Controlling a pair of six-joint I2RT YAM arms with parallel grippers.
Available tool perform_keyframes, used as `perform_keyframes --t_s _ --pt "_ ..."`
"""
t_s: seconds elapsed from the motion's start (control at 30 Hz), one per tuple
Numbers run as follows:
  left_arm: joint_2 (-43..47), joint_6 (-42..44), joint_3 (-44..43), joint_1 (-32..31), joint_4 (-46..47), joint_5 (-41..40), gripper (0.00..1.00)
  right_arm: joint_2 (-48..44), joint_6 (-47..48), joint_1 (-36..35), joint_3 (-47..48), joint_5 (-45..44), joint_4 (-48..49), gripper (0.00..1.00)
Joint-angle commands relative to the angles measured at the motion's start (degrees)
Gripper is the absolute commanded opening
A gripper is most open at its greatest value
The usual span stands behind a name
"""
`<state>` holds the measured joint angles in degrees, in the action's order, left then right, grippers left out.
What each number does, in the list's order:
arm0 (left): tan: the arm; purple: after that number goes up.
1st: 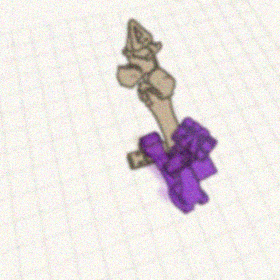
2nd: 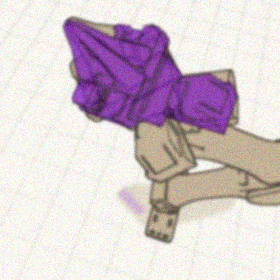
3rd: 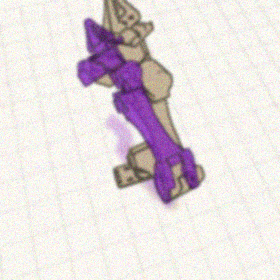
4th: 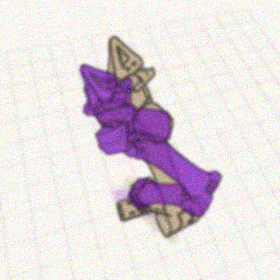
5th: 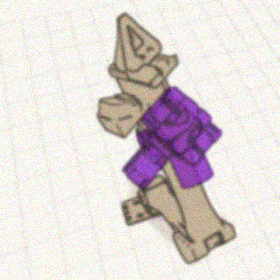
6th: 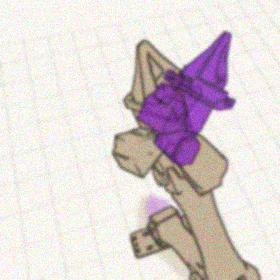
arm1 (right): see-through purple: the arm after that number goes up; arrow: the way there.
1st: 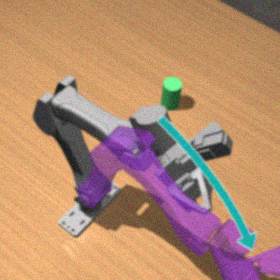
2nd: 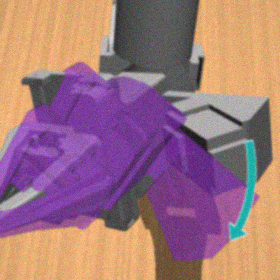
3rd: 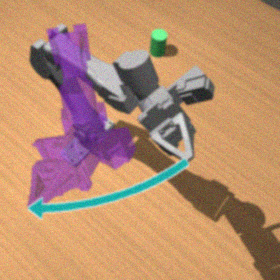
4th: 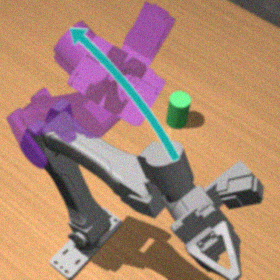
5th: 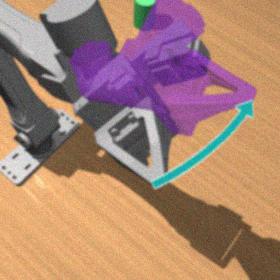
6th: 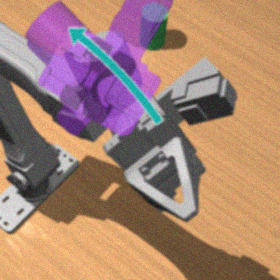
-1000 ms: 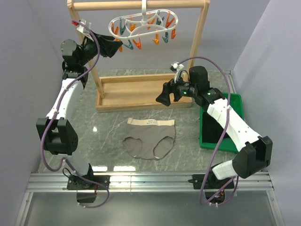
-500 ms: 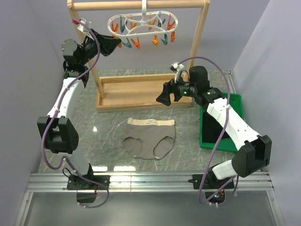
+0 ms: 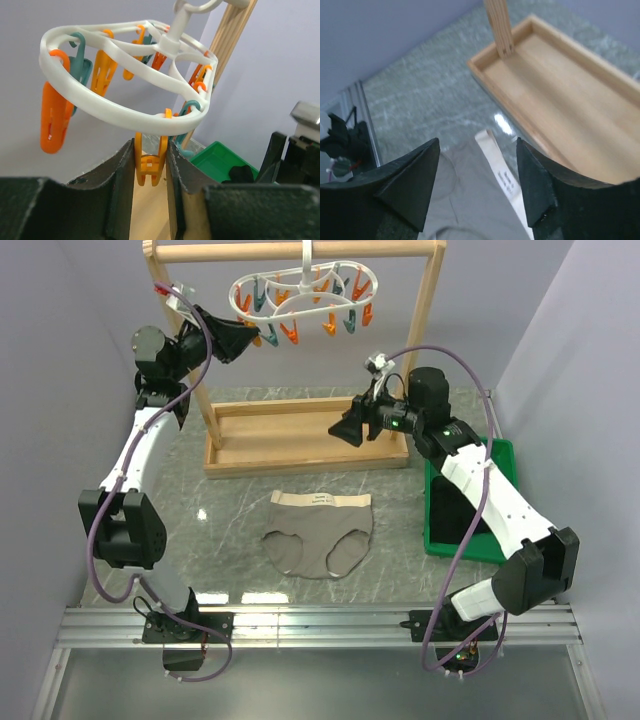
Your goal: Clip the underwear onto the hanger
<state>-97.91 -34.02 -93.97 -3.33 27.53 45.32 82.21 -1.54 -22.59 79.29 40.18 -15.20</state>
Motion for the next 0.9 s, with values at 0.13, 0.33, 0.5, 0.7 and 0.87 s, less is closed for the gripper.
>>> perform_keyframes --t_s 0.13,0.33,0.5,0.7,0.87 --pt "6.2 -1.7 3.6 -1.1 -0.2 1.4 0.00 2.4 -7.2 -4.0 8.4 2.8 19.7 0.63" --pt "7.6 -3.4 4.2 -1.5 -1.2 1.7 0.00 8.3 -0.7 -9.9 13.8 -6.5 23.2 0.51" --pt "8.1 -5.3 3.3 -1.6 -1.9 1.9 0.00 12.9 -1.0 -11.5 18.4 -11.4 26.4 0.48" --pt "8.6 -6.1 3.2 -2.4 -2.8 1.5 0.00 17.7 -0.3 -11.9 23.8 -11.2 28.5 0.46" --pt "9.0 -6.1 3.4 -2.8 -3.5 1.3 0.00 19.5 0.8 -12.2 25.0 -10.7 29.5 0.46"
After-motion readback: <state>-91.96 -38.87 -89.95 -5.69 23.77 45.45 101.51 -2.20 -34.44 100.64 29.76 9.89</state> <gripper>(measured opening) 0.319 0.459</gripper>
